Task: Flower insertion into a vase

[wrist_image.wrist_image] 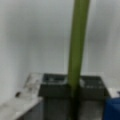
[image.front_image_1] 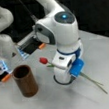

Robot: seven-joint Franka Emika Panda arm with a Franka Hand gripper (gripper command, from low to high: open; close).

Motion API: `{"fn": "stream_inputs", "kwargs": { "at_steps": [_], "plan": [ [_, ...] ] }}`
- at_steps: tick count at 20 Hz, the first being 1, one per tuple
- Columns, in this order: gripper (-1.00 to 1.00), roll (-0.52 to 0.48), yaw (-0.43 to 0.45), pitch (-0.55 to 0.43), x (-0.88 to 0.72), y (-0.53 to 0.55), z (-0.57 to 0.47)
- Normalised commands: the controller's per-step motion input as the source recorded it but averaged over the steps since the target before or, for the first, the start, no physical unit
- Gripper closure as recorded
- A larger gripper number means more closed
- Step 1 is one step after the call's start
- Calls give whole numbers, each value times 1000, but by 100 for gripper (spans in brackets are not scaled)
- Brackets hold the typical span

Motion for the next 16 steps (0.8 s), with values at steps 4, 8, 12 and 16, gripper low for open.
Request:
{"fn": "stream_inputs", "kwargs": {
  "at_steps": [4, 8, 12, 16],
  "plan": [
    [100, 195, -43, -44, -214, -96, 332],
    [100, 152, -73, -28, -140, -52, 327],
    [100, 85, -97, 2, -43, -13, 400],
    [100, -8, -82, 33, 42, -26, 381]
  ]
}}
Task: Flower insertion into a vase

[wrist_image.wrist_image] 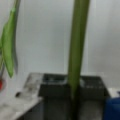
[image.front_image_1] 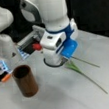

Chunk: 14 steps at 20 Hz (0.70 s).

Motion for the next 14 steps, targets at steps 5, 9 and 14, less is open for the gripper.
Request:
{"fn": "stream_inputs", "kwargs": {
  "at_steps": [5, 9, 14],
  "plan": [
    [100, -42, -41, 79, 108, -39, 485],
    [100, -30, -39, 189, 183, -50, 664],
    [100, -48, -19, 263, 267, -120, 594]
  ]
}}
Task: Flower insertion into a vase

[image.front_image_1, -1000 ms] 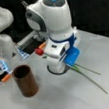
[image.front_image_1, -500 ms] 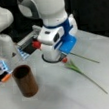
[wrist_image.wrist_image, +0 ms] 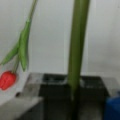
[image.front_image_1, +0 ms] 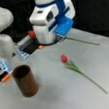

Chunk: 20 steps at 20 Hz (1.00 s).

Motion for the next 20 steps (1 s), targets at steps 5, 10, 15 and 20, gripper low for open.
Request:
{"fn": "stream_inputs", "kwargs": {
  "at_steps": [5, 10, 15, 20],
  "plan": [
    [100, -145, 5, 294, 236, -194, 147],
    [100, -198, 34, 240, 97, -221, -3],
    [100, -153, 66, 155, -259, -378, 70],
    [100, -69, 70, 51, -402, -328, 72]
  ]
}}
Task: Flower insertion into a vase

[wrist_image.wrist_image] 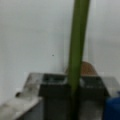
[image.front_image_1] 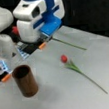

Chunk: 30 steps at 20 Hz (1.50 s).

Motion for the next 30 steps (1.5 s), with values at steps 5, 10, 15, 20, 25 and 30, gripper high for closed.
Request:
{"fn": "stream_inputs", "kwargs": {
  "at_steps": [5, 10, 15, 20, 25, 30],
  "plan": [
    [100, -84, 94, -2, -316, -195, -71],
    [100, -140, 105, -25, -441, -228, -190],
    [100, -111, 101, -137, -623, -269, -248],
    [100, -79, 131, -174, -766, -208, -196],
    [100, -134, 167, -176, -775, -187, -170],
    [100, -176, 169, -149, -638, -125, -161]
  ]
}}
